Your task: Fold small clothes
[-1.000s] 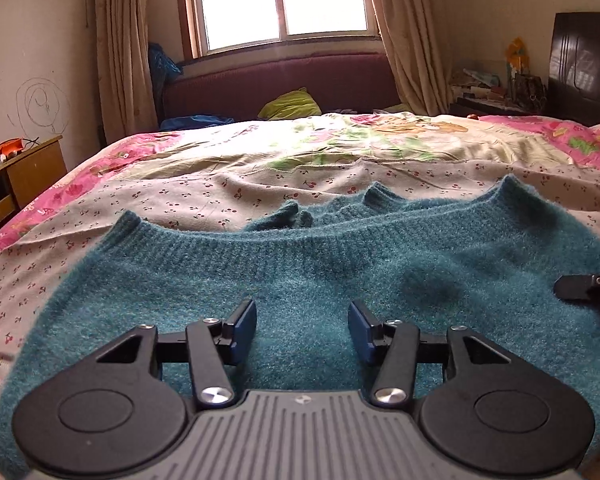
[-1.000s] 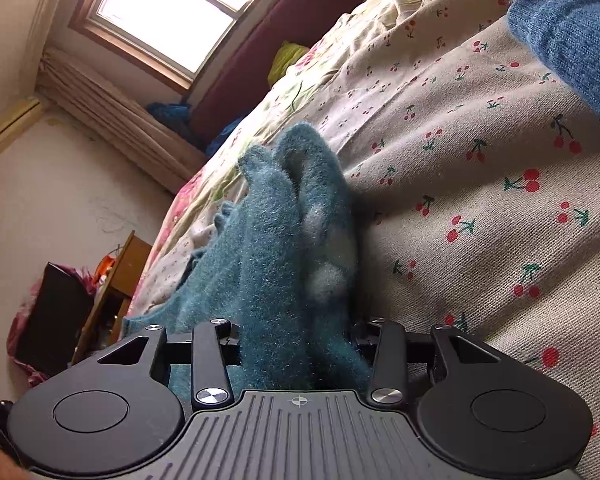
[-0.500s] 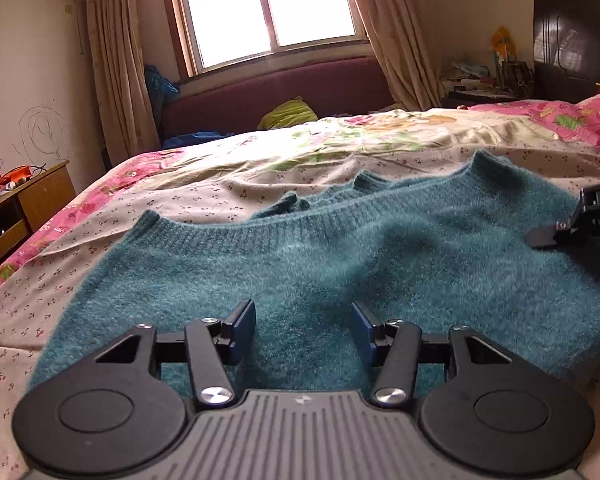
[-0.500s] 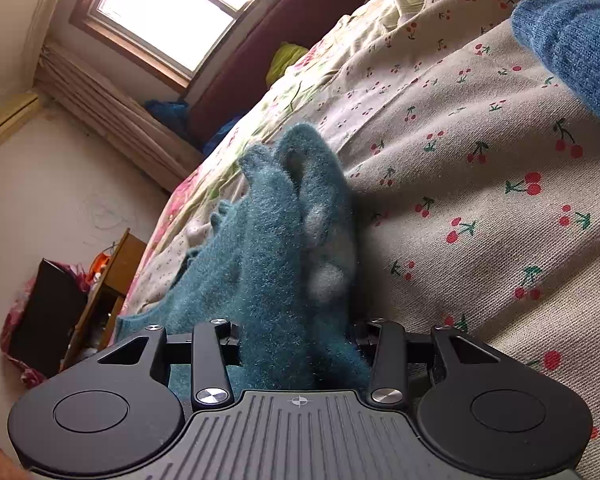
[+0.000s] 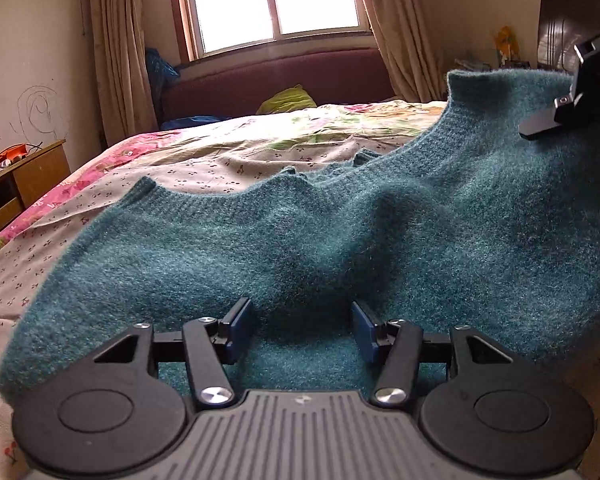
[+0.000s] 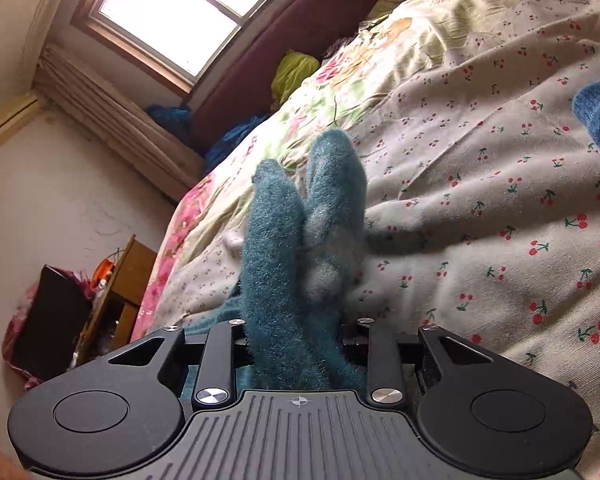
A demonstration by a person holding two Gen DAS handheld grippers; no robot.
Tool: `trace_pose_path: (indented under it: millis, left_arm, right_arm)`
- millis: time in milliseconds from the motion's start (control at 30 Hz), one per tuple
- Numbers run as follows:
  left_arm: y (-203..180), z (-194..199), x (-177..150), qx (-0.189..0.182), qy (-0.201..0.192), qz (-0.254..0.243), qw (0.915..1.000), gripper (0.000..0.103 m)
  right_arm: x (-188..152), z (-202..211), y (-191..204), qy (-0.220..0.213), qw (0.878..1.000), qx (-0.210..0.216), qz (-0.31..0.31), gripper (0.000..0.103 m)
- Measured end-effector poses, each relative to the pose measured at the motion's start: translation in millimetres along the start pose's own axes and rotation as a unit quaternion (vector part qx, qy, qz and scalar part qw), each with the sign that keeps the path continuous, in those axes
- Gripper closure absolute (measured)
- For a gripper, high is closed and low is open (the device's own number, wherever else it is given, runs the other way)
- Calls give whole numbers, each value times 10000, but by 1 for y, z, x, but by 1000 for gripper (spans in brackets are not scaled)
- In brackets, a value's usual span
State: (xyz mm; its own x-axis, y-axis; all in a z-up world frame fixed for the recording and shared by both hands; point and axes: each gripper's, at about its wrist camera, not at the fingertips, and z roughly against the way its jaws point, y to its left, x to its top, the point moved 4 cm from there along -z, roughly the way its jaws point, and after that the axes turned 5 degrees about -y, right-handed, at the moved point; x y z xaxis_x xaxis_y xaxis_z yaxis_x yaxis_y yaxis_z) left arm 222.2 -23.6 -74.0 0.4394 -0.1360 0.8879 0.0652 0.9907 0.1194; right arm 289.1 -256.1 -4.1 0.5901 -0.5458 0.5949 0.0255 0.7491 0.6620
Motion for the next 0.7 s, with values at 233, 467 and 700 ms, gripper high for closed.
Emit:
trace_pose_path:
  millis: [233, 467, 700]
  left_arm:
    - [35, 21, 16, -203, -135, 372, 9990, 41]
    - [106, 19, 17, 431, 5, 1182, 9921, 42]
    - [139, 18, 0, 272, 156, 1939, 9805, 42]
  right_arm:
    - [-8, -11, 80, 38, 9953, -581, 775, 75]
    - [-38, -38, 144, 136, 9849, -962, 1430, 75]
    - [-90, -91, 193, 595, 9747, -1081, 1866, 76]
